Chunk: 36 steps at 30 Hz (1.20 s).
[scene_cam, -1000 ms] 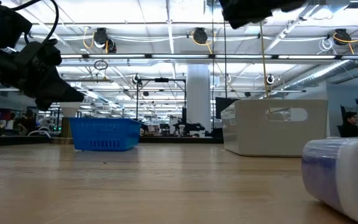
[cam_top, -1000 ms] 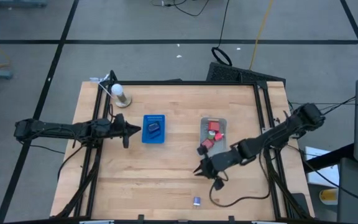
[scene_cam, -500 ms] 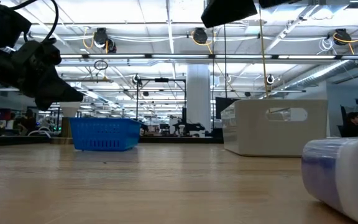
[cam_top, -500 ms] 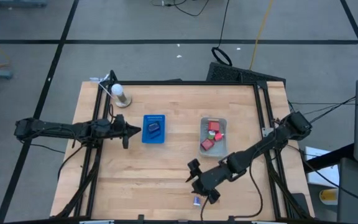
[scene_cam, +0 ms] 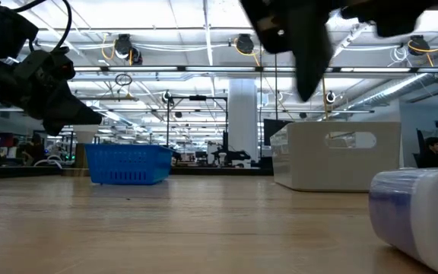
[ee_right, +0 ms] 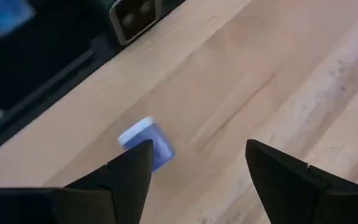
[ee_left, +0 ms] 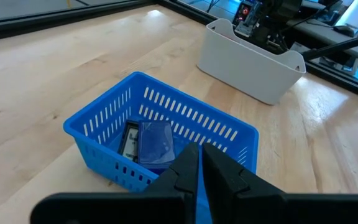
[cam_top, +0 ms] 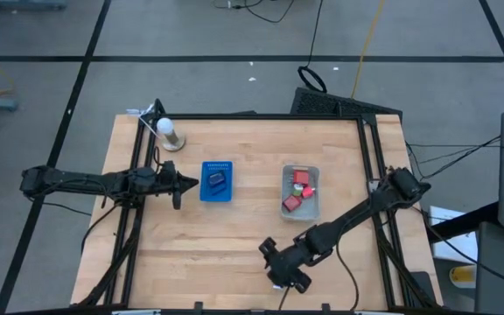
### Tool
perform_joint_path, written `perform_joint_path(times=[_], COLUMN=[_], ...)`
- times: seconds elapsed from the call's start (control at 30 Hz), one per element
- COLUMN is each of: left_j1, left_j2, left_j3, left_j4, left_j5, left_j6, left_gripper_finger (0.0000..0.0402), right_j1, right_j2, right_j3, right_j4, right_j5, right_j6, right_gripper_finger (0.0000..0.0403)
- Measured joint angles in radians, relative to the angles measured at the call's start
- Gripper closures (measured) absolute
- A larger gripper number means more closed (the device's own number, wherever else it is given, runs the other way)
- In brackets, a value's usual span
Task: Pick & Place Office items
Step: Put the blue charger adapter into the gray bin
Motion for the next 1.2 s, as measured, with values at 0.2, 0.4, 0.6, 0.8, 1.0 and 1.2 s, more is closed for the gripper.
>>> perform_joint_path(times=[0.2,0.4,0.6,0.8,1.0,1.2], left_j1=[0.0,0.0,0.0,0.0,0.0,0.0], left_j2=[0.0,0.0,0.0,0.0,0.0,0.0], left_j3=[0.0,0.001,0.001,0.001,0.002,0.002], left_j4=[-0.002,-0.003,-0.007,-0.009,-0.014,-0.017], left_j5=[0.0,0.006,0.006,0.007,0.007,0.007], left_j6=[0.021,0.02,0.019,0.021,0.021,0.021], left_gripper_finger=[0.038,0.038,0.038,0.038,0.038,0.038], right_j1=[0.029,0.031,0.026,0.022,0.016,0.009], right_j2=[0.008,0.063,0.094,0.102,0.116,0.133], right_j3=[0.002,0.002,0.001,0.001,0.0,0.0], right_j4=[-0.039,0.002,0.031,0.034,0.043,0.046], right_j5=[-0.011,-0.017,-0.018,-0.029,-0.077,-0.101], right_j6=[-0.031,-0.111,-0.137,-0.141,-0.141,-0.123], right_gripper_finger=[0.0151,0.0157,0.0184,0.0206,0.0225,0.026])
